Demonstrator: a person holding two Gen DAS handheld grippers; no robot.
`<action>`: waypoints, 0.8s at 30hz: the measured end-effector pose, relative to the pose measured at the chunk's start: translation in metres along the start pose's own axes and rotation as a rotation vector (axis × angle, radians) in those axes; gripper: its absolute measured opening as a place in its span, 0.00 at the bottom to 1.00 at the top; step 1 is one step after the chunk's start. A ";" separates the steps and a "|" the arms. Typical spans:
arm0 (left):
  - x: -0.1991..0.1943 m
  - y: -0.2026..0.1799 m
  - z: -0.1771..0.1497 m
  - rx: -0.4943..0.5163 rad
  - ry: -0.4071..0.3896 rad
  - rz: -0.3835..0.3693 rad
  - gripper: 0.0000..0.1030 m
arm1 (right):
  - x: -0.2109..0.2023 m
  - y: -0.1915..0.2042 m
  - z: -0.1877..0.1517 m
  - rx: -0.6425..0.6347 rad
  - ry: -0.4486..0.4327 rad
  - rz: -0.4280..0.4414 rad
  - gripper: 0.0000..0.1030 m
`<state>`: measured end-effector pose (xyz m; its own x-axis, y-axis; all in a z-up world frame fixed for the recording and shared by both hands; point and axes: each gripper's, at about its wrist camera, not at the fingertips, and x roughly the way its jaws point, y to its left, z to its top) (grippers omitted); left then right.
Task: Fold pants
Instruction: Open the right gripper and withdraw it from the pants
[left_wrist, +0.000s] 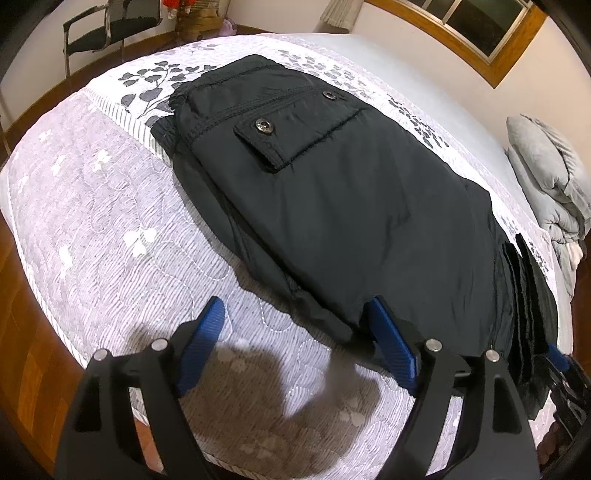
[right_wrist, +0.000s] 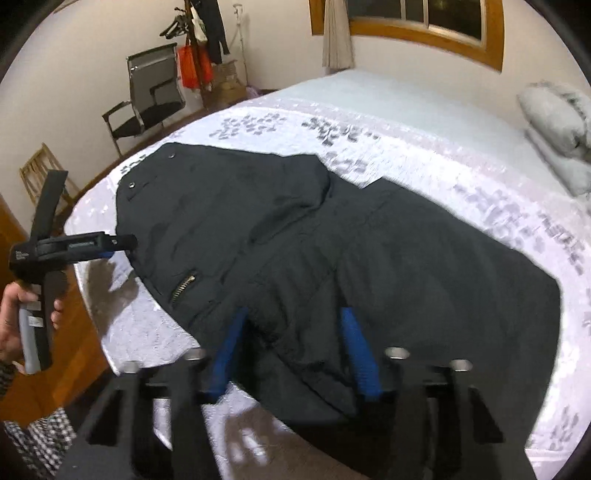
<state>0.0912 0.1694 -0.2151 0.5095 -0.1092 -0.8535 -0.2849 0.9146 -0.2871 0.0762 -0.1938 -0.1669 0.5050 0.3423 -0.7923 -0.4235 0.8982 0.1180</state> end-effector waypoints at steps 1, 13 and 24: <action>0.001 0.000 0.000 0.001 0.000 -0.001 0.79 | 0.002 -0.003 0.001 0.020 0.007 0.005 0.29; 0.005 -0.003 0.000 -0.001 -0.001 -0.005 0.81 | -0.020 0.025 0.001 -0.044 -0.021 0.107 0.06; 0.003 0.000 0.007 -0.024 0.016 -0.006 0.82 | -0.001 0.010 -0.009 0.038 0.012 0.168 0.25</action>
<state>0.0981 0.1720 -0.2146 0.4984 -0.1209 -0.8585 -0.3016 0.9042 -0.3025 0.0648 -0.1876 -0.1700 0.4205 0.4855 -0.7665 -0.4727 0.8383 0.2717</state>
